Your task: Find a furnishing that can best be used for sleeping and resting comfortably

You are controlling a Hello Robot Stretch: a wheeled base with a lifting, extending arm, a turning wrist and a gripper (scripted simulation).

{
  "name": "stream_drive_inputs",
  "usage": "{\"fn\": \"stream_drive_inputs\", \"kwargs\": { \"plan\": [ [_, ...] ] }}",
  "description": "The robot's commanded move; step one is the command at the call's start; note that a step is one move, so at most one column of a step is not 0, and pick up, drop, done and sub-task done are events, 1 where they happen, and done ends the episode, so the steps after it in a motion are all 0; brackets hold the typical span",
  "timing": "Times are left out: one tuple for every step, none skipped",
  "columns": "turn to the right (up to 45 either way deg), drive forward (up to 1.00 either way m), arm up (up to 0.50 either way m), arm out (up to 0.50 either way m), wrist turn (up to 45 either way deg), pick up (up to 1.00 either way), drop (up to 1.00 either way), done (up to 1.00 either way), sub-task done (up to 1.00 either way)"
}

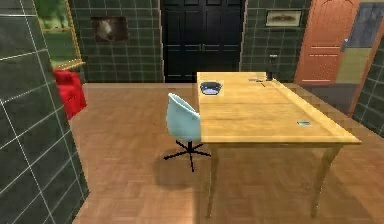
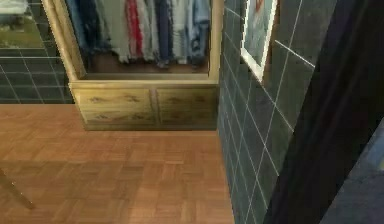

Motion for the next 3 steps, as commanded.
{"fn": "stream_drive_inputs", "kwargs": {
  "plan": [
    [45.0,0.0,0.0,0.0,0.0,0.0,0.0,0.0,0.0],
    [12.0,0.0,0.0,0.0,0.0,0.0,0.0,0.0,0.0],
    [0.0,1.0,0.0,0.0,0.0,0.0,0.0,0.0,0.0]
  ]
}}
